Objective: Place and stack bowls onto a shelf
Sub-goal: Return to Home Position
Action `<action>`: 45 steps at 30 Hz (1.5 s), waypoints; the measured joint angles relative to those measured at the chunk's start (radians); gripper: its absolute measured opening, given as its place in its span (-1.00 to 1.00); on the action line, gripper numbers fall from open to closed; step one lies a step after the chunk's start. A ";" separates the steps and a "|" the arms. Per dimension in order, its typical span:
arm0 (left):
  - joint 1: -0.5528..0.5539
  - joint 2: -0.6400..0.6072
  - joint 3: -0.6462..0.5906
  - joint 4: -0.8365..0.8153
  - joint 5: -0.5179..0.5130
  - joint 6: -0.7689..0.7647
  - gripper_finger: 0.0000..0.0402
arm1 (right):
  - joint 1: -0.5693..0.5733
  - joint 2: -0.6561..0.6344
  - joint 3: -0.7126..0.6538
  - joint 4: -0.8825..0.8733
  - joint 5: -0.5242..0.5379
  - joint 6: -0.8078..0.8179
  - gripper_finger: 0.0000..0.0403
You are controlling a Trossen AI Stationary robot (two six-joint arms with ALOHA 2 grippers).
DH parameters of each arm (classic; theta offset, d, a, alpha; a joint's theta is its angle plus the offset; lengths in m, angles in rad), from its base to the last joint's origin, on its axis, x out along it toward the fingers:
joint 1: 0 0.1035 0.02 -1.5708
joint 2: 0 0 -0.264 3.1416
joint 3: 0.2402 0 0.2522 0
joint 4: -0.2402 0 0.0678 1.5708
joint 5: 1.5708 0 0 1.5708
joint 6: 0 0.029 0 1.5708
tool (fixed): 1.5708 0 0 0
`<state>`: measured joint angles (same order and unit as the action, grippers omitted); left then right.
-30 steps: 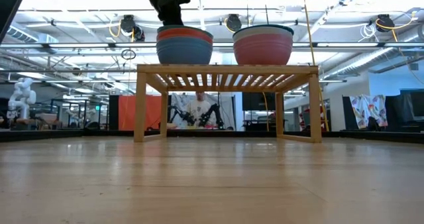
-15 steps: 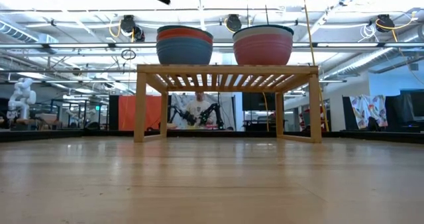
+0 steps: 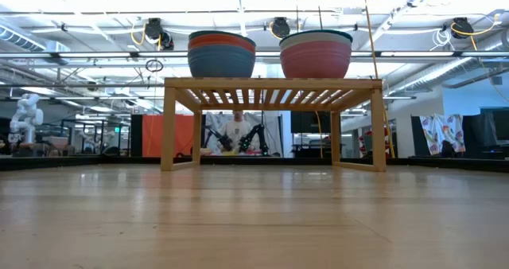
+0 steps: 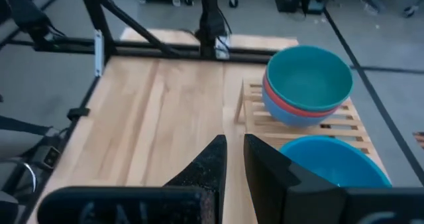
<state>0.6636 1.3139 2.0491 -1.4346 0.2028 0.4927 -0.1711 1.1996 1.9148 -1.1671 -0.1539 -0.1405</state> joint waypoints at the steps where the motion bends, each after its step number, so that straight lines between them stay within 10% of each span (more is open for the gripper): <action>1: 0.000 -0.018 0.000 -0.009 0.000 -0.001 -0.64 | 0.008 -0.015 0.000 0.001 0.000 0.001 -0.78; 20: 0.000 -0.367 0.000 -0.125 0.047 -0.132 -0.64 | 0.089 -0.170 0.000 -0.134 0.001 0.103 -0.78; 45: 0.000 -0.526 -0.001 -0.136 0.040 -0.186 -0.64 | 0.090 -0.484 -0.143 -0.202 -0.004 0.224 -0.78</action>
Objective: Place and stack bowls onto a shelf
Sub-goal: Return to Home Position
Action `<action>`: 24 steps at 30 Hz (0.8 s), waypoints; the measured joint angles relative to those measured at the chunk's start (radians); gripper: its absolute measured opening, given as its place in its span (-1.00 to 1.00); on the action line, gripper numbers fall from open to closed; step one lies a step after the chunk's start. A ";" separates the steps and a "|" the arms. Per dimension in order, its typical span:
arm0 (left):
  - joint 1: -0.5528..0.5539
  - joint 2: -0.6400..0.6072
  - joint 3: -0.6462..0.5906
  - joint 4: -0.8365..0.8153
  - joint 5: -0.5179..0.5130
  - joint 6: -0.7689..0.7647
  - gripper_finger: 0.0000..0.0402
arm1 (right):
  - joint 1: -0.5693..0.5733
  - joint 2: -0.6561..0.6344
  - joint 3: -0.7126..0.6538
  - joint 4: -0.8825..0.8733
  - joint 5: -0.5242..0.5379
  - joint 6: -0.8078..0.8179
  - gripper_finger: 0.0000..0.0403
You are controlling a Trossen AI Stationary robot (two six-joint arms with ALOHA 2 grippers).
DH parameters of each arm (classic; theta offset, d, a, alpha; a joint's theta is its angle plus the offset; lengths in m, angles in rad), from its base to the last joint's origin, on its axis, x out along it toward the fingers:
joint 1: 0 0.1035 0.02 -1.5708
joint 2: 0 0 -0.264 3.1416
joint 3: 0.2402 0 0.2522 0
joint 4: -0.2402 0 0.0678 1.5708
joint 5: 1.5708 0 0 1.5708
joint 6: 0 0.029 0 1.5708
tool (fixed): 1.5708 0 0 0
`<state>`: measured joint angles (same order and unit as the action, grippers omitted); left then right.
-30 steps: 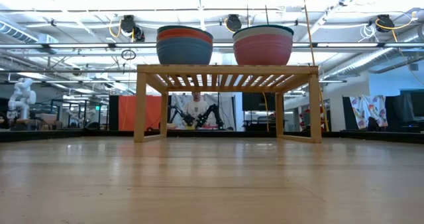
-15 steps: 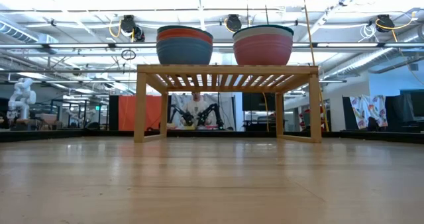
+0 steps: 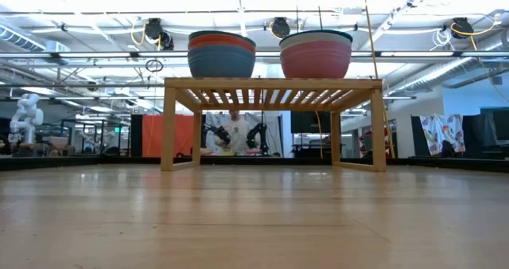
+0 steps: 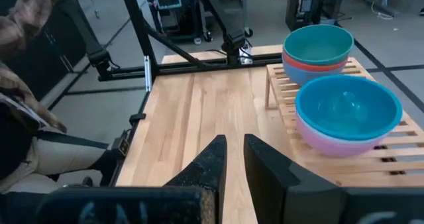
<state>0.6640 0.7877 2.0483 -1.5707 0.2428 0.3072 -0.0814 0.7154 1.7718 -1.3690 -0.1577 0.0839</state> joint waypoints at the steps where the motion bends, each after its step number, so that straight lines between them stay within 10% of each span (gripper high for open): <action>1: 0.000 -0.003 0.000 0.000 0.000 -0.003 -0.64 | -0.001 -0.023 -0.023 0.009 0.000 0.007 -0.78; 24: 0.000 -0.121 -0.120 0.000 0.000 -0.060 -0.64 | -0.005 -0.400 -0.546 0.292 -0.005 0.019 -0.78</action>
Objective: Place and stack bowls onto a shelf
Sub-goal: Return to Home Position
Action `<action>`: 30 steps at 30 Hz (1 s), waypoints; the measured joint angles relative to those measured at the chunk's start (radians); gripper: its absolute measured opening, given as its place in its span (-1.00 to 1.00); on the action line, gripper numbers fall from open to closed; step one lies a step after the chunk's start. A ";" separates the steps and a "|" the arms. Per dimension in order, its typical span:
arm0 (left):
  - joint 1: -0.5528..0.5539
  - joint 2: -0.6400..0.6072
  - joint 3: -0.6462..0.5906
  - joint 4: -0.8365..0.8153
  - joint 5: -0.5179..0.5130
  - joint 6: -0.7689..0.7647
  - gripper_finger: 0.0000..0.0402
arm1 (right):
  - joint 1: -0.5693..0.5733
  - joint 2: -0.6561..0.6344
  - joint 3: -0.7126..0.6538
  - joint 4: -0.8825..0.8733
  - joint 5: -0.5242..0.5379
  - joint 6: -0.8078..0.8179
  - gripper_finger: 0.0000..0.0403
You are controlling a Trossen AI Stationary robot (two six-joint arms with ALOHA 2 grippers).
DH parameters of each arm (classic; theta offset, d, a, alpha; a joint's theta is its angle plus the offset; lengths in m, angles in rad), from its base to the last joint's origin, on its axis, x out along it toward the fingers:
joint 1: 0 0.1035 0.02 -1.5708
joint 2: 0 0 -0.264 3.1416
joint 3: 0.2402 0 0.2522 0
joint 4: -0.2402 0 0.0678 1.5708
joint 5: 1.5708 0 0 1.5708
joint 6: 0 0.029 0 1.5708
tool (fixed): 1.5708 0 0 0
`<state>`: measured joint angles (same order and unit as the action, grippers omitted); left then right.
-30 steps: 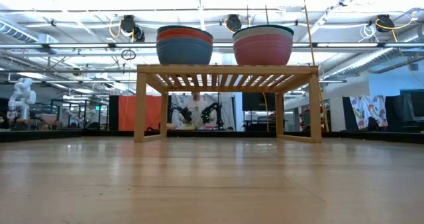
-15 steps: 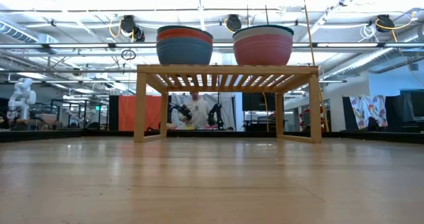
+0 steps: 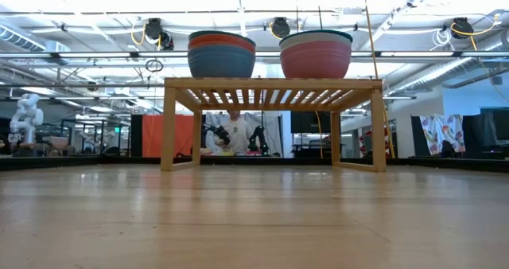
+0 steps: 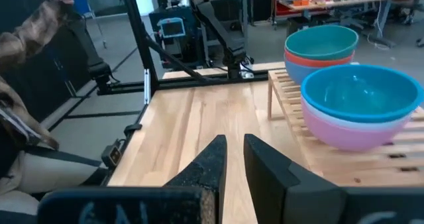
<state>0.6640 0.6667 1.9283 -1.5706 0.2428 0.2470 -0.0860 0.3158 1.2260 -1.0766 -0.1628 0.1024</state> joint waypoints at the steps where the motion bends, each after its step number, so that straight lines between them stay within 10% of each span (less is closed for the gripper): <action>1: 0.000 -0.017 -0.018 0.000 0.000 -0.008 -0.64 | 0.000 -0.008 -0.028 0.028 -0.004 -0.010 -0.78; 30: 0.000 -0.408 -0.331 0.000 0.079 -0.047 -0.64 | 0.001 -0.042 -0.561 0.755 -0.133 -0.032 -0.78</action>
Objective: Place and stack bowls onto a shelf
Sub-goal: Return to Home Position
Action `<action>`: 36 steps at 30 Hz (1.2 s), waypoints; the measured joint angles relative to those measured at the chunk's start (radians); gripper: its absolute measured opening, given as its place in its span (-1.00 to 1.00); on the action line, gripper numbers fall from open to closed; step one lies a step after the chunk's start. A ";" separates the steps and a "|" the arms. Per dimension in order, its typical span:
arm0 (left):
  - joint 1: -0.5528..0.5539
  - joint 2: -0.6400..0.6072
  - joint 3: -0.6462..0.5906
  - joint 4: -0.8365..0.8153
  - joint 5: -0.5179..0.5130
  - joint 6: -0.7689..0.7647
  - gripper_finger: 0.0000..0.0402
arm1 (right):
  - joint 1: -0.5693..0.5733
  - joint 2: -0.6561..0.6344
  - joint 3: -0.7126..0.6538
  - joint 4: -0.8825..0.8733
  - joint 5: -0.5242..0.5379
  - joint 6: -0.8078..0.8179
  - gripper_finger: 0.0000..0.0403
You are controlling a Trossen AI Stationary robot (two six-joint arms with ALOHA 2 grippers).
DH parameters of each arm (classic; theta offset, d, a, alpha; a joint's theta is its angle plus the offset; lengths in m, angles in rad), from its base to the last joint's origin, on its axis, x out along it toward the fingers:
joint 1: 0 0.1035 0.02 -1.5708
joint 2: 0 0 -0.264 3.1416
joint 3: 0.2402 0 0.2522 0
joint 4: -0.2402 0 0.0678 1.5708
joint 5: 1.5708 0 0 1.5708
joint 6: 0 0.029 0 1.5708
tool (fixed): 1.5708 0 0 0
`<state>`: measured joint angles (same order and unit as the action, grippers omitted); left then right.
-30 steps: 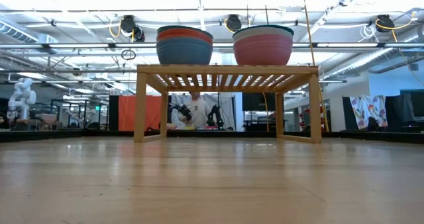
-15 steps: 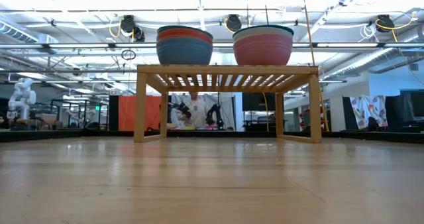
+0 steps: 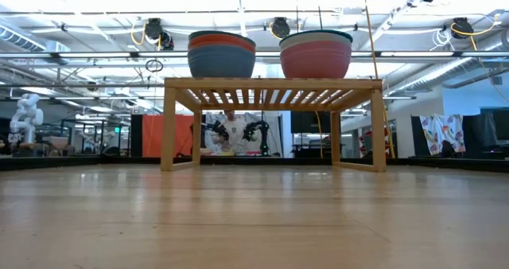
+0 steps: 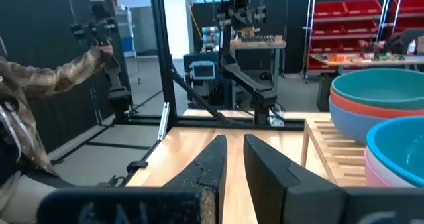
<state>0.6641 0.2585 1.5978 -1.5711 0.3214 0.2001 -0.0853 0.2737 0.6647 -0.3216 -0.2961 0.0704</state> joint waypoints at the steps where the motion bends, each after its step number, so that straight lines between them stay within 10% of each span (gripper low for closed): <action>1: 0.000 -0.016 -0.005 0.000 -0.005 0.000 -0.64 | 0.000 0.000 -0.008 0.019 -0.005 0.000 -0.78; 16: 0.001 -0.085 -0.089 0.104 -0.064 -0.033 -0.64 | 0.000 0.105 -0.026 0.152 -0.023 -0.057 -0.78; 36: 0.002 -0.084 -0.759 0.833 0.172 -0.125 -0.64 | 0.004 0.503 -0.026 0.469 -0.024 -0.118 -0.78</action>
<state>0.6661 0.1741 0.8387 -0.7384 0.4936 0.0750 -0.0812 0.7768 0.6392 0.1479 -0.3197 -0.0480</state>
